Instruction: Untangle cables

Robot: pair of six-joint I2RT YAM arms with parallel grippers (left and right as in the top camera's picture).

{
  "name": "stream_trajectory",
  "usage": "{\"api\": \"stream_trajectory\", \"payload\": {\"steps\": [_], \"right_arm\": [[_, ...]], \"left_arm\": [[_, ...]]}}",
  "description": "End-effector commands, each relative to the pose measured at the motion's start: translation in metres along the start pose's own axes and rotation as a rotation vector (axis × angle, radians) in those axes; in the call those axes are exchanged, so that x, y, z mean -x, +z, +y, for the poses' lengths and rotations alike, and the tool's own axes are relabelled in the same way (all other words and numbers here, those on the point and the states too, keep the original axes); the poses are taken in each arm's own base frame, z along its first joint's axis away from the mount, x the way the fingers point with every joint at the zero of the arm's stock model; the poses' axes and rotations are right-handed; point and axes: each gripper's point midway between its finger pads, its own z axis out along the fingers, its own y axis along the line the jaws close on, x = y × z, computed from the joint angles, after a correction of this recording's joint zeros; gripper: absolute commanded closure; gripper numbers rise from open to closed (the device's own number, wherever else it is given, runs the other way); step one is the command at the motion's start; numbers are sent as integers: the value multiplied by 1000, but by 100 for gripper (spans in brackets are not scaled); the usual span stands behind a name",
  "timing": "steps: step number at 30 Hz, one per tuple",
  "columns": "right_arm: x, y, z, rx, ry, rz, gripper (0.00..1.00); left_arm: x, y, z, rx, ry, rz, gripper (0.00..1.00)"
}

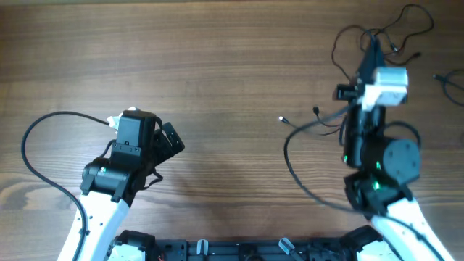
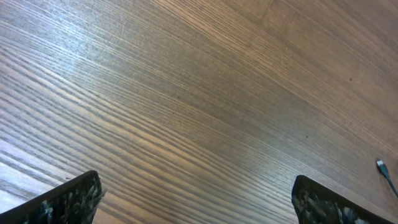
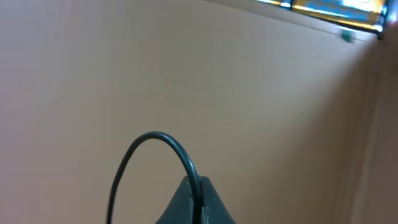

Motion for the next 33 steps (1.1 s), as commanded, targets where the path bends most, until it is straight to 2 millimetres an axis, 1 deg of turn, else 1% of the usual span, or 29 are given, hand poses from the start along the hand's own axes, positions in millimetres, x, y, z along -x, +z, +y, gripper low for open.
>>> {"api": "stream_trajectory", "payload": {"steps": [1, 2, 3, 4, 6, 8, 9, 10, 11, 12, 13, 14, 15, 16, 17, 18, 19, 21, 22, 23, 24, 25, 27, 29, 30, 31, 32, 33], "right_arm": [[-2, 43, 15, 104, -51, -26, 96], [-5, 63, 11, 80, -64, -12, 96], [-6, 78, 8, 66, -69, -11, 96], [-3, 102, 9, 71, -77, -21, 96], [10, 131, 14, 95, -123, -60, 96], [30, 165, 19, 102, -258, -99, 96], [36, 180, 20, 97, -317, -101, 96], [33, 195, 22, 101, -371, -78, 96], [23, 208, 22, 108, -405, -44, 96], [10, 217, 22, 115, -419, -9, 96], [-22, 230, 22, 136, -436, 60, 96], [-51, 236, 21, 154, -447, 111, 96], [-72, 238, 21, 165, -453, 150, 96], [-117, 241, 21, 197, -466, 239, 96], [-157, 240, 19, 218, -473, 318, 96], [-187, 239, 19, 231, -473, 375, 96], [-229, 235, 18, 245, -457, 454, 96], [-289, 224, 21, 270, -428, 567, 96], [-313, 218, 24, 280, -411, 610, 96], [-332, 213, 28, 291, -397, 641, 96], [-344, 209, 30, 294, -381, 663, 96], [-352, 207, 32, 298, -369, 679, 96], [-370, 198, 42, 349, -356, 705, 96], [-387, 187, 54, 411, -336, 739, 96], [-397, 177, 62, 464, -317, 767, 96], [-404, 168, 73, 520, -294, 788, 95], [-405, 159, 86, 589, -262, 798, 96], [-403, 154, 97, 639, -236, 792, 95]], "left_arm": [[3, -1, 2, 9, 15, -13, 0], [3, -1, 2, 9, 15, -13, 0], [3, -1, 2, 9, 15, -13, 0], [3, -1, 2, 9, 15, -13, 0], [3, -1, 2, 9, 15, -13, 0], [3, -1, 2, 9, 15, -13, 0], [3, -1, 2, 9, 15, -13, 0], [3, -1, 2, 9, 15, -13, 0], [3, -1, 2, 9, 15, -13, 0], [3, -1, 2, 9, 15, -13, 0], [3, -1, 2, 9, 15, -13, 0], [3, -1, 2, 9, 15, -13, 0], [3, -1, 2, 9, 15, -13, 0], [3, -1, 2, 9, 15, -13, 0], [3, -1, 2, 9, 15, -13, 0], [3, -1, 2, 9, 15, -13, 0], [3, -1, 2, 9, 15, -13, 0], [3, -1, 2, 9, 15, -13, 0], [3, -1, 2, 9, 15, -13, 0], [3, -1, 2, 9, 15, -13, 0], [3, -1, 2, 9, 15, -13, 0], [3, -1, 2, 9, 15, -13, 0], [3, -1, 2, 9, 15, -13, 0], [3, -1, 2, 9, 15, -13, 0], [3, -1, 2, 9, 15, -13, 0], [3, -1, 2, 9, 15, -13, 0], [3, -1, 2, 9, 15, -13, 0], [3, -1, 2, 9, 15, -13, 0]]}}
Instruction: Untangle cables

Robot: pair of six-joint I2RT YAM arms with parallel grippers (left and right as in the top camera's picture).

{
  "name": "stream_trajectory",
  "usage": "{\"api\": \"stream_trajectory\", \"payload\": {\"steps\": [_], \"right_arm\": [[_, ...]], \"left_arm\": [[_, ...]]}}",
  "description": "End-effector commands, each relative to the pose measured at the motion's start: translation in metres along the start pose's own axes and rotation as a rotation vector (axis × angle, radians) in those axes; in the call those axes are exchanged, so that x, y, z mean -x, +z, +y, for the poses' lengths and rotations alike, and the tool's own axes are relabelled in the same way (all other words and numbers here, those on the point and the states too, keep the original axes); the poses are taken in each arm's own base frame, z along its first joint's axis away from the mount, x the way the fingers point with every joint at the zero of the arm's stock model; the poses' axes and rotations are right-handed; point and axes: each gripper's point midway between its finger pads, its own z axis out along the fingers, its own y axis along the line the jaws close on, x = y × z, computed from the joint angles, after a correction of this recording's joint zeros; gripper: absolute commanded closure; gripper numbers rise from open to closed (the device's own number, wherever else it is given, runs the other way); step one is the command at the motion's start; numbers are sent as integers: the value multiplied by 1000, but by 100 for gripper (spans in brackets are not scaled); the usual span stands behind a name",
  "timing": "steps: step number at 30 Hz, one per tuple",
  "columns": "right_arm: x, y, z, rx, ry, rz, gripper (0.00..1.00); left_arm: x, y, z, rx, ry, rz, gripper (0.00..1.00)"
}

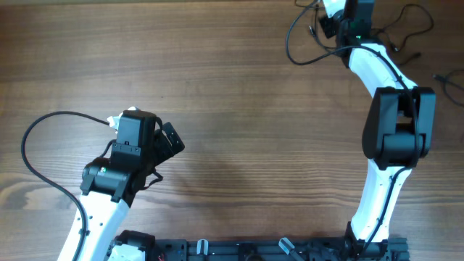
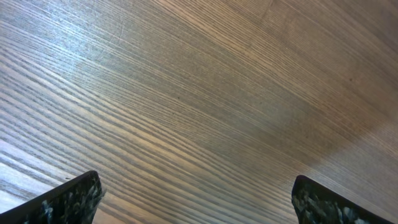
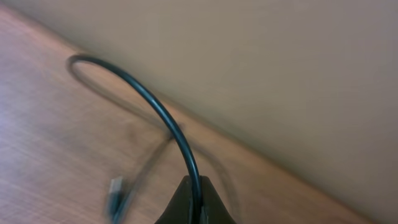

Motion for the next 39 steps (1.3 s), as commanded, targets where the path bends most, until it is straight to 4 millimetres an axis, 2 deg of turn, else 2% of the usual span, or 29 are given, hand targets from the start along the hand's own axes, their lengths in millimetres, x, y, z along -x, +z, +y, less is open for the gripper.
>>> {"api": "stream_trajectory", "payload": {"steps": [1, 3, 7, 10, 11, 13, 15, 16, 17, 18, 20, 22, 24, 26, 27, 28, 30, 33, 36, 37, 39], "right_arm": [[6, 5, 57, 242, 23, -69, 95], [19, 2, 74, 294, 17, -110, 89], [36, -2, 103, 337, 13, -129, 89], [56, -8, 128, 366, -25, -163, 89], [63, -9, 132, 356, -34, -177, 84], [69, -6, 126, 287, -44, -176, 77], [63, -2, 110, 188, -44, -128, 37], [60, -1, 102, 143, -44, -103, 13], [58, -3, 90, 84, -43, -74, 0], [61, -8, 75, 28, -39, -60, 0], [74, -20, 63, 6, -34, -78, 0], [113, -59, 37, -29, -25, -146, 0], [138, -90, 20, -52, -21, -188, 0], [173, -148, -4, -83, -16, -250, 0], [183, -168, -11, -88, -15, -273, 0], [198, -198, -19, -91, -15, -318, 0], [222, -244, -29, -96, -17, -400, 0], [247, -314, -45, -121, -22, -511, 0], [259, -378, -59, -167, -20, -588, 0], [262, -405, -63, -185, -19, -622, 0], [264, -430, -67, -214, -49, -650, 0]], "left_arm": [[3, 0, 2, 9, 15, -13, 0], [3, 0, 2, 9, 15, -13, 0], [3, 0, 2, 9, 15, -13, 0], [3, 0, 2, 9, 15, -13, 0], [3, 0, 2, 9, 15, -13, 0], [3, 0, 2, 9, 15, -13, 0], [3, 0, 2, 9, 15, -13, 0], [3, 0, 2, 9, 15, -13, 0], [3, 0, 2, 9, 15, -13, 0], [3, 0, 2, 9, 15, -13, 0], [3, 0, 2, 9, 15, -13, 0], [3, 0, 2, 9, 15, -13, 0], [3, 0, 2, 9, 15, -13, 0], [3, 0, 2, 9, 15, -13, 0], [3, 0, 2, 9, 15, -13, 0], [3, 0, 2, 9, 15, -13, 0], [3, 0, 2, 9, 15, -13, 0], [3, 0, 2, 9, 15, -13, 0], [3, 0, 2, 9, 15, -13, 0], [3, 0, 2, 9, 15, -13, 0], [3, 0, 2, 9, 15, -13, 0]]}}
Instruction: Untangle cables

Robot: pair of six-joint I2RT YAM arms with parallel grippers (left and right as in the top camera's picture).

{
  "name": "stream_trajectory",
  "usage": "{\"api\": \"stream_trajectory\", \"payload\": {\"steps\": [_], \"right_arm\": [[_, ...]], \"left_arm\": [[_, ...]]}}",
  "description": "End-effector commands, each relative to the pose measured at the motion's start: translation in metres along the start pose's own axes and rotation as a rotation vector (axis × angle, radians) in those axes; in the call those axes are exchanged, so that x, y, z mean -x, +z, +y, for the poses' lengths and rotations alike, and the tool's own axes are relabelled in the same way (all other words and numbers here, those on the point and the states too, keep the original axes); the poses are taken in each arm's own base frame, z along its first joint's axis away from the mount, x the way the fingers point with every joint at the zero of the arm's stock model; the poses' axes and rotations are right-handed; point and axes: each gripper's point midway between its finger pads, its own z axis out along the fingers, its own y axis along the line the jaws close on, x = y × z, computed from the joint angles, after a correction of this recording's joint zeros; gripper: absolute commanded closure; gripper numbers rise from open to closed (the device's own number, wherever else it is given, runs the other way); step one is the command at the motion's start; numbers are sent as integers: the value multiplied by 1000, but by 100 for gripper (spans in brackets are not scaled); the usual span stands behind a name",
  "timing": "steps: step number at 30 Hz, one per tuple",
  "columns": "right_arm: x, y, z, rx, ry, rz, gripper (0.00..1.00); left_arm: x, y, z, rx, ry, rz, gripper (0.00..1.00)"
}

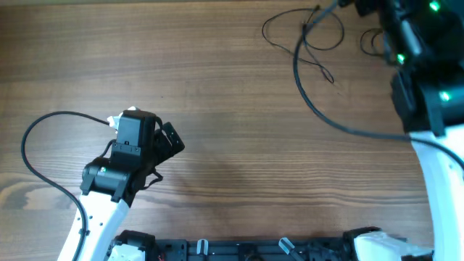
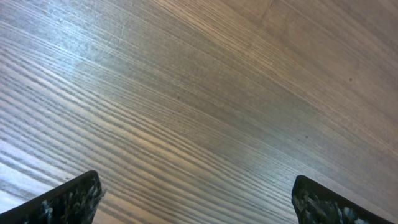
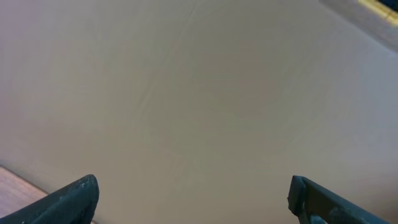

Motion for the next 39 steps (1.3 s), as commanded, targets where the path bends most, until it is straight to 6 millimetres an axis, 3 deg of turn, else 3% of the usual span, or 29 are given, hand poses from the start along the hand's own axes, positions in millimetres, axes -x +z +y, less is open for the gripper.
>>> {"api": "stream_trajectory", "payload": {"steps": [1, 6, 12, 16, 22, 29, 34, 39], "right_arm": [[33, -38, -15, -26, -90, -69, 0], [13, -86, -2, 52, -389, 32, 0], [-10, -140, 13, 27, -407, 4, 0], [-15, -167, 17, -31, -408, -60, 0], [9, -206, 16, -64, -405, -193, 0], [12, -259, -23, -262, -265, -170, 0], [33, -288, 3, -168, -242, -290, 0], [45, -312, 7, -193, -261, -343, 0]], "left_arm": [[3, 0, 2, 9, 15, -13, 0], [3, 0, 2, 9, 15, -13, 0], [3, 0, 2, 9, 15, -13, 0], [3, 0, 2, 9, 15, -13, 0], [3, 0, 2, 9, 15, -13, 0], [3, 0, 2, 9, 15, -13, 0], [3, 0, 2, 9, 15, -13, 0], [3, 0, 2, 9, 15, -13, 0]]}}
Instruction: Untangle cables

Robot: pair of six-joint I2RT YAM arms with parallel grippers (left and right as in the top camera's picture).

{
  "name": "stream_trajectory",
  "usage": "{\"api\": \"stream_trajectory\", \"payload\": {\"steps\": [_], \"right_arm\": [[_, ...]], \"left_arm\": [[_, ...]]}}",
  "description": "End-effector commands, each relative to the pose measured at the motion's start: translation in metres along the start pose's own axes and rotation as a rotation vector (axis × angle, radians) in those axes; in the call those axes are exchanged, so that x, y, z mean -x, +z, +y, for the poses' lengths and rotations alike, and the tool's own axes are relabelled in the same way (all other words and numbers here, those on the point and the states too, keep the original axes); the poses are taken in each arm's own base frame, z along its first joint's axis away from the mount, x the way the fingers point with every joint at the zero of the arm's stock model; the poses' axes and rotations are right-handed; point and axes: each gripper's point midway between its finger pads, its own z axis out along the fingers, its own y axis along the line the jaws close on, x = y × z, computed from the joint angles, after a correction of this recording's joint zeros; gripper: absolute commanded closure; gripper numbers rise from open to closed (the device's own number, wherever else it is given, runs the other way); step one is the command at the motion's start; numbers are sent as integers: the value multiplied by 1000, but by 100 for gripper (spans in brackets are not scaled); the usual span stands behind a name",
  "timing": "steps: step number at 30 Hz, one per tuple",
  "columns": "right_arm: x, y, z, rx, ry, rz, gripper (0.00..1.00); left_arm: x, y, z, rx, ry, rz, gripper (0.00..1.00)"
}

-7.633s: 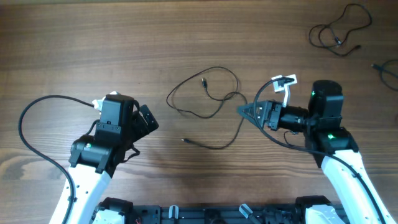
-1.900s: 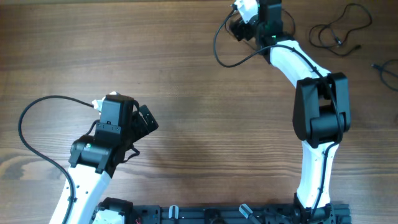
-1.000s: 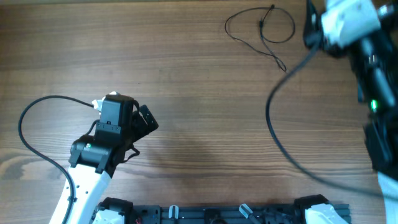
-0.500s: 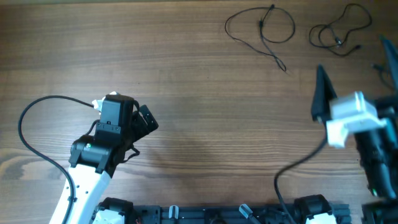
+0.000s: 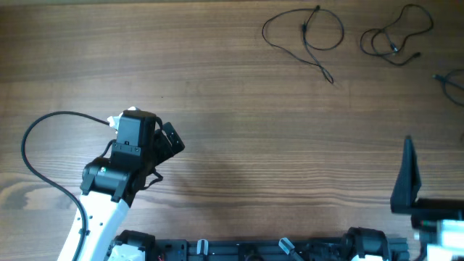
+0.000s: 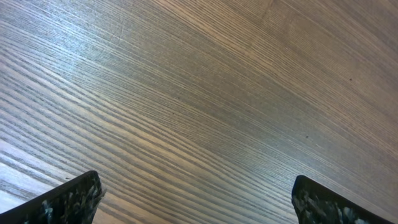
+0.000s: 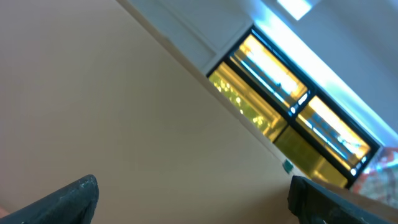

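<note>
Two thin black cables lie apart along the far side of the table in the overhead view: one loop (image 5: pixel 304 30) at top centre-right, another bundle (image 5: pixel 395 35) at top right. The end of a third cable (image 5: pixel 448 81) shows at the right edge. My right gripper (image 7: pixel 194 190) is open and empty, facing a beige wall and lit windows; only a dark part of the right arm (image 5: pixel 407 177) shows at the lower right. My left gripper (image 6: pixel 196 190) is open over bare wood at the lower left (image 5: pixel 171 141), holding nothing.
The wooden table (image 5: pixel 239 109) spreads between the arms. The left arm's own thick black lead (image 5: pixel 36 138) loops out to the left. The arms' base rail (image 5: pixel 239 250) runs along the near edge.
The right arm has gone from over the table's far right corner to the near right edge, its camera now tilted up. The top right bundle is uncovered. The left arm has not moved.
My right gripper was shut on a black cable by the tangle at the right. Then it was at the far edge, still shut on it. Then it was open, with a cable loop lying at top centre. Now the arm is at the near right, both cables lying apart.
</note>
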Motion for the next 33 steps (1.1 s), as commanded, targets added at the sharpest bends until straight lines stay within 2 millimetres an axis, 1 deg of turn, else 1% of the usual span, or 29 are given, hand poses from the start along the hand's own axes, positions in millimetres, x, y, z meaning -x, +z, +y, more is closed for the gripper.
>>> {"api": "stream_trajectory", "payload": {"steps": [1, 3, 5, 10, 16, 20, 22, 27, 29, 33], "right_arm": [[16, -16, 2, 5, 20, -57, 0], [23, -24, 1, -9, 8, -76, 0], [30, -34, 0, -15, -44, -102, 1], [39, -57, 2, -30, -176, -131, 0], [54, -82, -3, -75, -219, -179, 0], [50, -96, -8, -119, -346, -148, 0], [51, -102, -10, -140, -383, -146, 0], [58, -118, -14, -178, -400, -169, 0], [62, -126, -19, -207, -422, -172, 0], [70, -140, -38, -291, -424, -147, 0]], "left_arm": [[3, 0, 2, 9, 15, -13, 0], [3, 0, 2, 9, 15, -13, 0], [3, 0, 2, 9, 15, -13, 0], [3, 0, 2, 9, 15, -13, 0], [3, 0, 2, 9, 15, -13, 0], [3, 0, 2, 9, 15, -13, 0], [3, 0, 2, 9, 15, -13, 0], [3, 0, 2, 9, 15, -13, 0], [3, 0, 2, 9, 15, -13, 0], [3, 0, 2, 9, 15, -13, 0]]}}
